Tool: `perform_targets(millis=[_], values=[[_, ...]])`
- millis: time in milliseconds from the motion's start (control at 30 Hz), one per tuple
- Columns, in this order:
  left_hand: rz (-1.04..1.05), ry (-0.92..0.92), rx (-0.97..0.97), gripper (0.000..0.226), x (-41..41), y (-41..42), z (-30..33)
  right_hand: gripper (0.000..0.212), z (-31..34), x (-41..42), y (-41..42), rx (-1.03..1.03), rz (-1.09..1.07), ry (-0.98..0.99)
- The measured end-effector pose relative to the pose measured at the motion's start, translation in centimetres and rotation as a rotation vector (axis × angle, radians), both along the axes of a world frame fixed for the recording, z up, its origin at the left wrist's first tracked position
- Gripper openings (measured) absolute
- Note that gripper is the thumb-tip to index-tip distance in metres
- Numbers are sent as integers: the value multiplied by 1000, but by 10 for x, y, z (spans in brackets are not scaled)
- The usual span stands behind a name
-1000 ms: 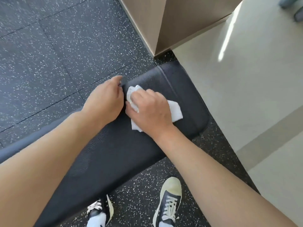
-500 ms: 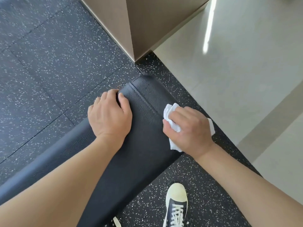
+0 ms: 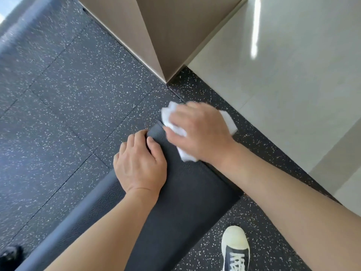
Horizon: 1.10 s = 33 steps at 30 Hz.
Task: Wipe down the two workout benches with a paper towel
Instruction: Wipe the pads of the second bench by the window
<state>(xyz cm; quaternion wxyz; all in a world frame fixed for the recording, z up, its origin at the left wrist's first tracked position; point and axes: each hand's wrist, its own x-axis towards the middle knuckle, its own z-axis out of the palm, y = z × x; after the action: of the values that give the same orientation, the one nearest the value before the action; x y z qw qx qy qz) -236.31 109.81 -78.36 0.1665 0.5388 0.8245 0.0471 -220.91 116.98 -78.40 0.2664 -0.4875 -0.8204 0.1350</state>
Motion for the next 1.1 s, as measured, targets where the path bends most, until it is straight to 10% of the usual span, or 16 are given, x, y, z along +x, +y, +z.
perform_targets(millis=[200, 433, 633, 867, 1100], values=[[5, 3, -2, 45, 0, 0, 1, 22, -9, 88, -92, -39, -16, -47], [-3, 2, -2, 47, 0, 1, 1, 31, -1, 14, -4, -84, 1, 39], [-10, 27, -14, 46, 1, 2, 0, 25, -8, -52, 95, -634, 186, -217], [-19, 39, -17, 48, 1, 2, 0, 39, -17, 29, 54, -791, 12, 341], [-2, 35, -13, 47, 1, 2, -1, 39, -18, 104, -52, -898, -265, 431]])
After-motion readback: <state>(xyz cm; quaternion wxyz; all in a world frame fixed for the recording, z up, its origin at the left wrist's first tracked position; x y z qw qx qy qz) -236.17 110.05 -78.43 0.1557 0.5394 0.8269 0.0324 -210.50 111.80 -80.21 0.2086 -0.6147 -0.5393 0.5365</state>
